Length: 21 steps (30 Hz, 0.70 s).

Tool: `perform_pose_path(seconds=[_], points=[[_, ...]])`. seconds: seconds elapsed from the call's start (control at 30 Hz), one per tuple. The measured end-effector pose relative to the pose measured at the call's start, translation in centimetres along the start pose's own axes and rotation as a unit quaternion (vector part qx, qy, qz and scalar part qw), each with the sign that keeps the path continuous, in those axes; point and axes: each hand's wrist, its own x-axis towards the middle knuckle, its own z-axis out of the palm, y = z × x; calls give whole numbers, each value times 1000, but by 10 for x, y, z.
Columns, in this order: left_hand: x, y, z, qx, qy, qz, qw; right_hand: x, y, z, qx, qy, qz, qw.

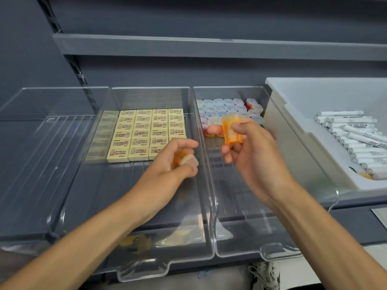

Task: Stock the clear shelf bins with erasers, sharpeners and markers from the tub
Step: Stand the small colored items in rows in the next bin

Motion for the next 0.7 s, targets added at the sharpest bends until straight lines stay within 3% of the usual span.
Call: perform_pose_path(seconds=[0.2, 0.33, 0.5, 0.7], points=[[1, 10, 0, -75, 33, -1, 997, 4, 0, 1, 42, -21, -22, 999], [0, 16, 1, -124, 29, -19, 992, 9, 8, 0, -93, 29, -61, 993], [4, 16, 2, -196, 42, -32, 979, 19, 18, -8, -301, 102, -121, 940], [-1, 14, -4, -141, 54, -39, 988, 32, 39, -17, -328, 97, -105, 934]])
